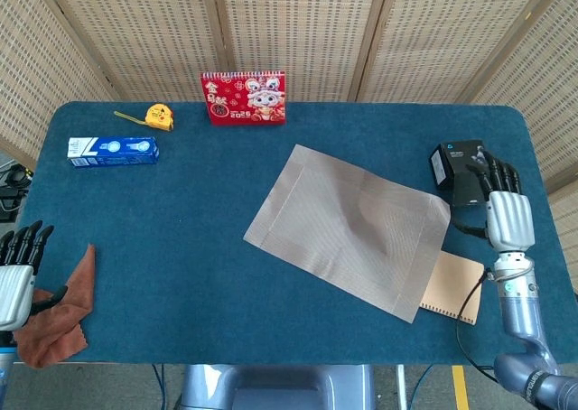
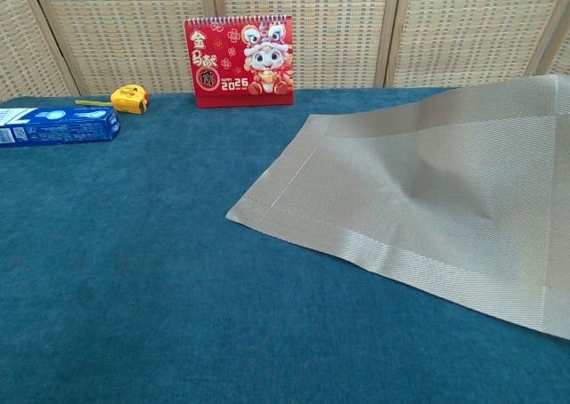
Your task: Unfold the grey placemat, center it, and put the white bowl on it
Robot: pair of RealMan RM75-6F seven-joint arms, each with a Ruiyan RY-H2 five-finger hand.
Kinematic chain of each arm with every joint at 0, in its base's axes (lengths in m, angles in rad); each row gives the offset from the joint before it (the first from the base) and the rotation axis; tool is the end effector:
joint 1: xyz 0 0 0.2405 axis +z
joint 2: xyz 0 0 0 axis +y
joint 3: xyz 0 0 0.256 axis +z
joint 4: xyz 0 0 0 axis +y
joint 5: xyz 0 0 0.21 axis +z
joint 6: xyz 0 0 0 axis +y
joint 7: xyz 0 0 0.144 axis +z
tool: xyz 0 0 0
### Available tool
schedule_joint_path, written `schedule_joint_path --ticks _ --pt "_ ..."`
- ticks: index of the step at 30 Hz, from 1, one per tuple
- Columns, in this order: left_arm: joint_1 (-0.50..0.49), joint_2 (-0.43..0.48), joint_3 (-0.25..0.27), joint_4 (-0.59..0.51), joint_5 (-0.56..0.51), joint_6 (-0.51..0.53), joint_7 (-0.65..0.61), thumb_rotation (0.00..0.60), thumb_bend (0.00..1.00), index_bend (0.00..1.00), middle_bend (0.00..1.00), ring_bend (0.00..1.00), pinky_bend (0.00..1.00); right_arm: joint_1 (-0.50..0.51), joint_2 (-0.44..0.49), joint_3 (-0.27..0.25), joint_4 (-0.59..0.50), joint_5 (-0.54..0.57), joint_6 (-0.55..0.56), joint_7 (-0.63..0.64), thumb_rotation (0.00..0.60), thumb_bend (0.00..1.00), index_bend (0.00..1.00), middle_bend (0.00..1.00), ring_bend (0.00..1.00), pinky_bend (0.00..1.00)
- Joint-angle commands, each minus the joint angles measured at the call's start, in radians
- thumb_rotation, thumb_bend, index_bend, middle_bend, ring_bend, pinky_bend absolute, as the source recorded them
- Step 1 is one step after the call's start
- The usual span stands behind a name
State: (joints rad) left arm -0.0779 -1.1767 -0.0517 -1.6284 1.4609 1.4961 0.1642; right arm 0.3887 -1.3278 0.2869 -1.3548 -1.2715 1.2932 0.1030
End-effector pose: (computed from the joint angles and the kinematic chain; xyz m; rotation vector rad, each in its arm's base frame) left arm -0.3082 0.1785 0.1427 -1.3756 -0.8511 -0.8194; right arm -0.2823 -0.3246 0.1422 1.2391 -0.9037 1.1372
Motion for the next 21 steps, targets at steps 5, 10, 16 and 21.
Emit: schedule_joint_path --ticks 5,10,16,21 --pt "-0.001 -0.003 0.002 0.005 0.005 0.001 0.0 0.6 0.18 0.0 0.0 0.0 0.0 -0.094 0.014 -0.053 0.019 -0.068 0.105 0.148 0.6 0.24 0.15 0.0 0.0 0.0" --pt "-0.002 -0.01 0.003 0.011 0.016 0.007 0.001 0.6 0.18 0.0 0.0 0.0 0.0 -0.165 0.035 -0.102 0.029 -0.123 0.187 0.2 0.6 0.22 0.14 0.0 0.0 0.0" --pt "-0.011 -0.022 0.003 0.011 0.02 -0.003 0.019 0.6 0.18 0.0 0.0 0.0 0.0 -0.237 0.056 -0.139 0.035 -0.189 0.304 0.209 0.6 0.21 0.14 0.0 0.0 0.0" --pt "-0.029 -0.02 -0.003 -0.001 0.026 -0.019 0.032 0.6 0.18 0.01 0.0 0.0 0.0 -0.25 0.064 -0.147 0.03 -0.207 0.316 0.233 0.6 0.21 0.14 0.0 0.0 0.0"
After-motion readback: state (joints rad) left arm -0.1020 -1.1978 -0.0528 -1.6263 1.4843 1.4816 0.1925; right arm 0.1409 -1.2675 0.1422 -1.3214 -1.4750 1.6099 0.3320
